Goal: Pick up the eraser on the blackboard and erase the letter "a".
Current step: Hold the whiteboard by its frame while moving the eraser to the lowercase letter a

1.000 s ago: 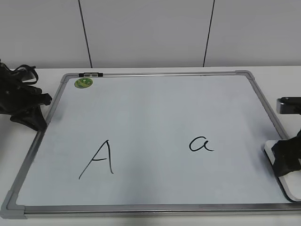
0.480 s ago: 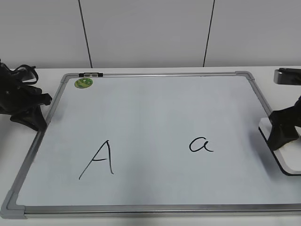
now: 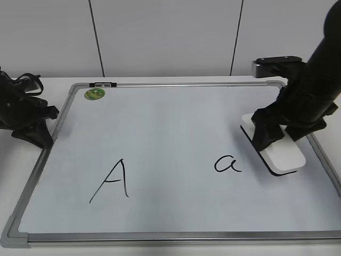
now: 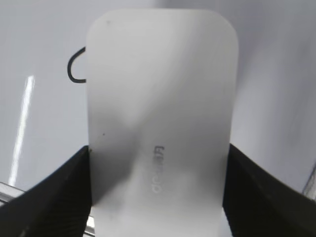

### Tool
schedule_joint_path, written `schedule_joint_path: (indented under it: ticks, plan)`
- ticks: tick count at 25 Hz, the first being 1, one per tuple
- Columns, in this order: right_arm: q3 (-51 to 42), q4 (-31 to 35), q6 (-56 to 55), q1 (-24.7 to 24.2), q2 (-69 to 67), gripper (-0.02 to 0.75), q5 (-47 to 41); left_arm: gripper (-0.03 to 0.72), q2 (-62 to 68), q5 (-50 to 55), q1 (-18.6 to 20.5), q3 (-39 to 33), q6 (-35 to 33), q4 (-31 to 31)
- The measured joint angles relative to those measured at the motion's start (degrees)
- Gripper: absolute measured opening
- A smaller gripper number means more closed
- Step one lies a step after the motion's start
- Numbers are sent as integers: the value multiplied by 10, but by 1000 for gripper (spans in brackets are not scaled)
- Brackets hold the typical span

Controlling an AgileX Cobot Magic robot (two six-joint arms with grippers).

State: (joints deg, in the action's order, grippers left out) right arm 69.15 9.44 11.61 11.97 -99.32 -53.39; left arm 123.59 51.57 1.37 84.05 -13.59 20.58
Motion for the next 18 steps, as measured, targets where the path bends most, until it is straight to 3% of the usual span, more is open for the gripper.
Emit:
schedule_joint_path:
  ticks: [6,18]
  plan:
    - [60,-42,4,38,-84,541,-2,29,0,0,0,0,0,0]
    - [102,-65,15,45,-172,541,-10,32,0,0,0,0,0,0]
